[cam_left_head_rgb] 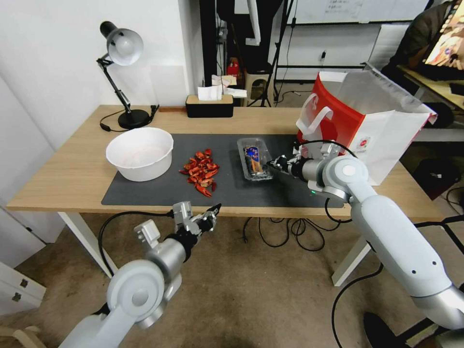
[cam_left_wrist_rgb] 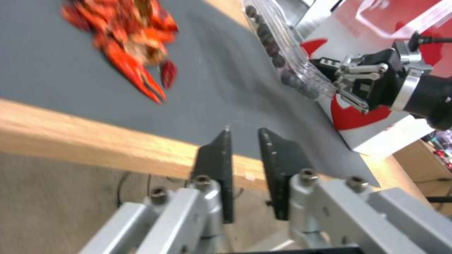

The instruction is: Close the disposable takeout box, then place it into the delivery bag.

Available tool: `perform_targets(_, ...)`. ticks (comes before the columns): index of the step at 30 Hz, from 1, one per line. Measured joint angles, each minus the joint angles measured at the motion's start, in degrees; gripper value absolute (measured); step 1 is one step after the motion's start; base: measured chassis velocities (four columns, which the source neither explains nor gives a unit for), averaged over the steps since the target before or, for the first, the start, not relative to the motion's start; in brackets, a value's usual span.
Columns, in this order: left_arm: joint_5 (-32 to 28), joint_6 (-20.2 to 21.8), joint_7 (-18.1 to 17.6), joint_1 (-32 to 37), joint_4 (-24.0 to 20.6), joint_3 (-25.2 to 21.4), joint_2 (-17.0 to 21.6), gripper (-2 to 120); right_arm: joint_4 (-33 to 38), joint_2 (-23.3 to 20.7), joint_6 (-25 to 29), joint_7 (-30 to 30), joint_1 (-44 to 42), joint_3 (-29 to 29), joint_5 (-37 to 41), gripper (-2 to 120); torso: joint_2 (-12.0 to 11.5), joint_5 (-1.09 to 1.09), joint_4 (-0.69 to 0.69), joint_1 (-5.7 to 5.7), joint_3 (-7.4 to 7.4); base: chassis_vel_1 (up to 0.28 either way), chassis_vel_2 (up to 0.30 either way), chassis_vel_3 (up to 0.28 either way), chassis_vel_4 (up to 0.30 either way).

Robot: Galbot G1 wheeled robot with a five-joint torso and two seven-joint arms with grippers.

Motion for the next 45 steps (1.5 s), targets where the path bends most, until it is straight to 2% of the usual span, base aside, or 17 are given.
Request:
perform_targets(2,3.54,-0.96,2.10,2.12,-0.55,-1.63,-0.24,25,1.02,-0.24,0.62,-1.58,-0.77,0.81,-0.33,0,-0.01,0.00,0.00,0.00,0.00,0.000,0.000,0.000,0.000)
perform_targets(3,7.72,-2.79,3.86,3.87,-0.61,-3.05,-0.54,31,2.19,-0.61,1.14,-3.10,-1.55,1.62,-0.66,0,0.00,0.01,0.00,0.00,0.00,0.000,0.000,0.000,0.000)
perform_targets(4,7.72,-2.79,3.86,3.87,-0.61,-3.05,-0.54,31,2.19,-0.61,1.14,-3.10,-1.55,1.62,-0.66,0,0.00,0.01,0.00,0.00,0.00,0.000,0.000,0.000,0.000)
perform_targets(7,16.32,-5.93,7.48,6.72,-0.67,-6.22,-1.27,47,4.68,-1.77,2.81,-7.40,-3.38,3.58,-2.15,0,-0.01,0.00,-0.01,0.00,0.00,0.000,0.000,0.000,0.000)
perform_targets(8,16.32,-5.93,7.48,6.72,-0.67,-6.22,-1.27,47,4.68,-1.77,2.81,-7.40,-3.38,3.58,-2.15,0,-0.01,0.00,-0.01,0.00,0.00,0.000,0.000,0.000,0.000)
perform_targets(10,19.36,-7.20,8.75,8.37,-1.19,-8.49,-1.83,59,6.56,-2.48,4.18,-10.02,-4.40,5.20,-3.36,0,0.00,0.01,-0.01,0.00,0.00,0.000,0.000,0.000,0.000)
perform_targets(12,20.14,-7.67,9.03,8.89,-1.27,-9.17,-1.96,60,7.09,-2.71,4.56,-10.61,-4.59,5.58,-3.65,0,0.00,0.01,-0.01,0.00,0.00,0.000,0.000,0.000,0.000)
perform_targets(15,23.28,-9.83,10.78,11.62,-0.97,-12.51,-2.16,76,10.13,-4.63,6.45,-12.68,-4.92,8.12,-4.31,0,0.00,0.00,0.00,-0.01,-0.01,0.000,0.000,0.000,0.000)
perform_targets(16,23.28,-9.83,10.78,11.62,-0.97,-12.51,-2.16,76,10.13,-4.63,6.45,-12.68,-4.92,8.12,-4.31,0,0.00,0.00,0.00,-0.01,-0.01,0.000,0.000,0.000,0.000)
perform_targets(19,24.37,-11.22,11.94,14.06,0.09,-14.35,-2.27,90,11.98,-7.23,7.95,-13.21,-3.75,9.87,-4.32,0,0.00,0.00,-0.01,0.00,0.00,0.000,0.000,0.000,0.000)
perform_targets(23,24.72,-12.03,12.28,15.85,0.87,-14.78,-2.86,99,12.86,-9.85,9.69,-13.68,-1.35,10.75,-6.24,0,0.00,0.00,0.01,-0.01,-0.01,0.000,0.000,0.000,0.000)
perform_targets(32,26.19,-13.05,13.84,15.95,1.55,-16.22,-3.46,100,12.12,-14.68,13.12,-12.86,5.71,9.89,-10.32,0,0.00,0.00,-0.01,0.01,0.00,0.000,0.000,0.000,0.000)
perform_targets(35,25.99,-13.22,14.01,16.04,1.75,-16.58,-3.61,100,9.32,-16.61,13.80,-12.12,9.52,8.77,-11.88,0,-0.01,0.02,-0.01,0.01,0.00,0.000,0.000,0.000,0.000)
perform_targets(45,25.62,-13.67,14.16,16.57,2.36,-16.57,-4.50,100,3.21,-19.14,14.63,-10.84,16.45,4.05,-16.40,0,0.00,0.00,0.00,0.01,0.00,0.000,0.000,0.000,0.000)
